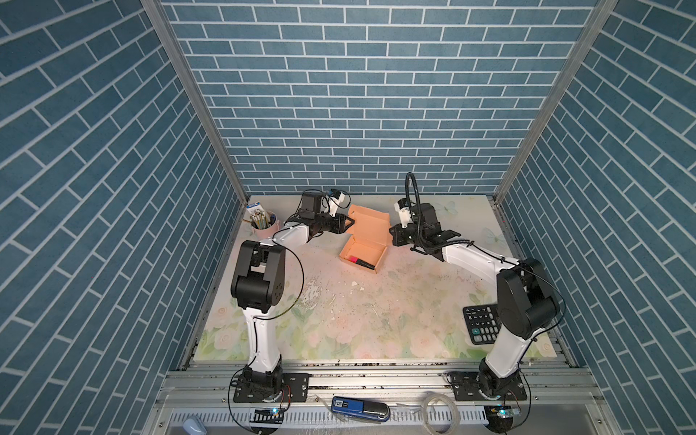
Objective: Assemble paper box
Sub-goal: Fold the lid at the center of the table.
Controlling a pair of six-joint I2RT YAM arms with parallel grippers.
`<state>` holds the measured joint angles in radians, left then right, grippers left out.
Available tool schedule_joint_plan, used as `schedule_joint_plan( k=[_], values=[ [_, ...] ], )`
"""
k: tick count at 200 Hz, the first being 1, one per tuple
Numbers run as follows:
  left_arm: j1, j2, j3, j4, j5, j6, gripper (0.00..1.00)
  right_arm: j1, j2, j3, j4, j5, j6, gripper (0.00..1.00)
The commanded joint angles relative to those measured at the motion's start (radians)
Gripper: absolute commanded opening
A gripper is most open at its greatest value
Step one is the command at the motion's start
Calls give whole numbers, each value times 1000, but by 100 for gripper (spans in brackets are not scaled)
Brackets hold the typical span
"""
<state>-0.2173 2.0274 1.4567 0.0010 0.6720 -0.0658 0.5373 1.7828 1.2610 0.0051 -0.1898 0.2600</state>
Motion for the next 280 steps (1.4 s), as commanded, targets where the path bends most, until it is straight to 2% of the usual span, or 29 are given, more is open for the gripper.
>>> schedule_joint_plan(
  k=[1,37,81,119,203,243,280],
  values=[
    [-9,17,30,-28,-44,14,39,-2,-11,0,20,-13,-37,0],
    [-14,12,27,-4,-80,-5,22,-2,-11,-11,23,-13,-36,0],
    [-46,5,30,3,-94,-11,13,-2,-11,-15,24,2,-30,0],
    [-93,-34,-11,16,-186,-28,6,0,0,0,6,65,15,0],
    [-119,-187,-191,87,-370,-125,4,26,38,63,-98,351,146,0],
    [-150,-236,-258,105,-506,-164,4,63,65,112,-126,465,188,0],
    [-193,-290,-347,176,-638,-184,4,91,78,109,-98,521,213,0]
  ],
)
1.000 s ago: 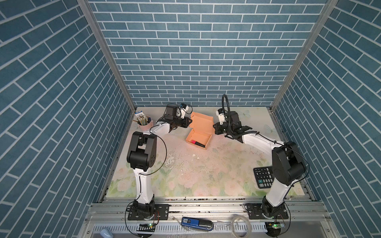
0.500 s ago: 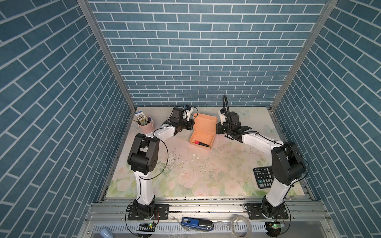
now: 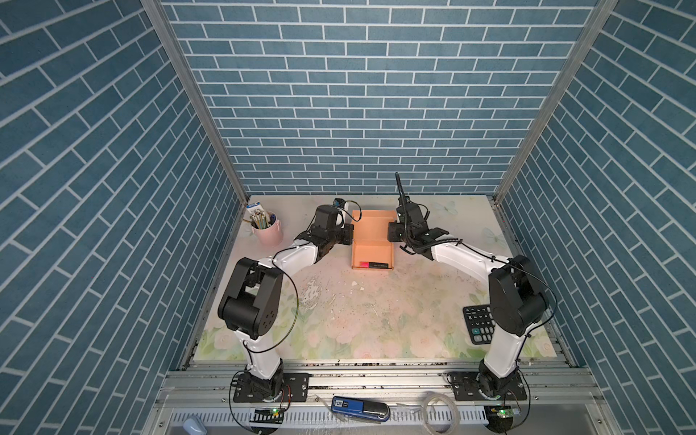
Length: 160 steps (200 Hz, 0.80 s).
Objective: Assemble paper box
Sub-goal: Fold the lid at the center of the table.
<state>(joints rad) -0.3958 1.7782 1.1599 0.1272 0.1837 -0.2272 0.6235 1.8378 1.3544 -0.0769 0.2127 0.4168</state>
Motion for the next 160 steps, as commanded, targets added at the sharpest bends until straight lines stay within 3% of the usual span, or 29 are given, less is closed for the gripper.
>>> schedule_joint_plan(
  k=[1,68,160],
  values=[
    [-16,-42,-52,50,-153,-23,4,6,24,16,-15,120,57,0],
    [-86,-99,-159,142,-331,-66,4,31,-10,-69,51,249,148,0],
    [-190,-155,-306,328,-499,-104,4,63,-119,-318,371,229,135,0]
  ],
)
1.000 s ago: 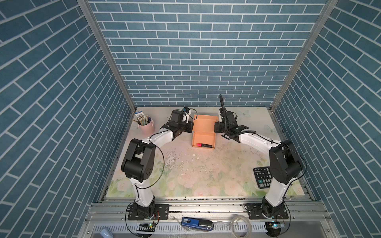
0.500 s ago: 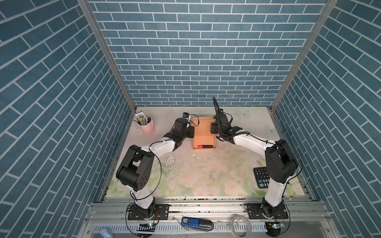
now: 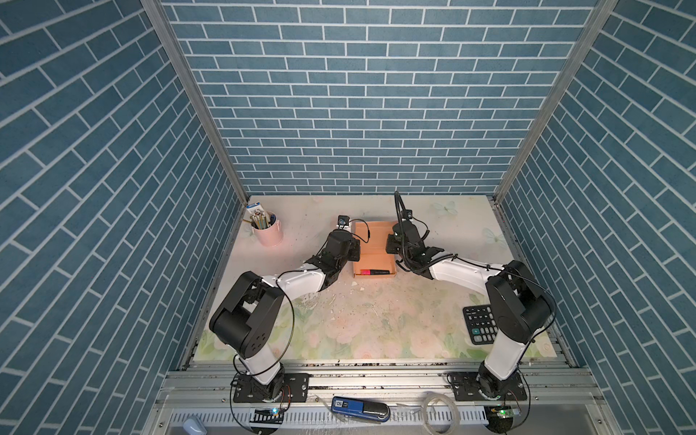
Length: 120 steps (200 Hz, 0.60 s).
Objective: Assemble paper box
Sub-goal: Fold the lid at the center of the table.
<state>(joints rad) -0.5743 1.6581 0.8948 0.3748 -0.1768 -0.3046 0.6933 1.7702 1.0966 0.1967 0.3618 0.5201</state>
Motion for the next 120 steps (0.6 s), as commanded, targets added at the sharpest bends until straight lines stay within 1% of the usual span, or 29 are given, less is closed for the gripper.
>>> schedule_joint_plan(
  k=[1,36,69,120],
  values=[
    [-12,-36,-44,81,-140,-27,4,-6,-53,-63,100,81,31,0],
    [-60,-50,-116,175,-215,-71,3,15,-103,-160,210,89,3,0],
    [-116,-41,-168,269,-313,-98,4,32,-127,-230,296,106,-35,0],
    [-191,-22,-194,352,-432,-144,4,38,-156,-318,429,93,-70,0]
  ],
)
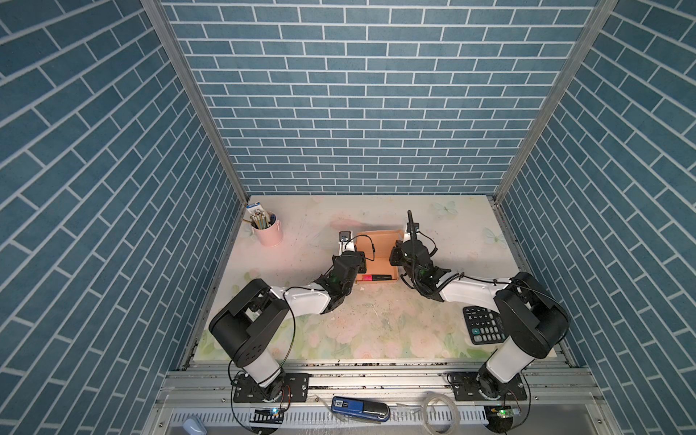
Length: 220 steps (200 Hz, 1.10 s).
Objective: Assemble paper box
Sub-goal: Fold the lid at the center of the table.
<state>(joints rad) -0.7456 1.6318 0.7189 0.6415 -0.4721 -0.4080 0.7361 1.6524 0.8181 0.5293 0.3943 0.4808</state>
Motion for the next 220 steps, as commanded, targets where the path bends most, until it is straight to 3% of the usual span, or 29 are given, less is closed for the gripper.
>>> schedule_joint_plan(
  k=[1,79,144,220],
  values=[
    [-21,6,-18,88,-138,-43,4,-5,-38,-43,99,60,-31,0],
    [-129,85,-131,348,-212,-35,4,6,-116,-229,284,13,-93,0],
    [-204,181,-179,608,-236,59,4,27,-116,-375,532,-23,-185,0],
    [-241,191,-246,671,-187,83,4,43,-35,-490,763,-72,-220,0]
  ],
)
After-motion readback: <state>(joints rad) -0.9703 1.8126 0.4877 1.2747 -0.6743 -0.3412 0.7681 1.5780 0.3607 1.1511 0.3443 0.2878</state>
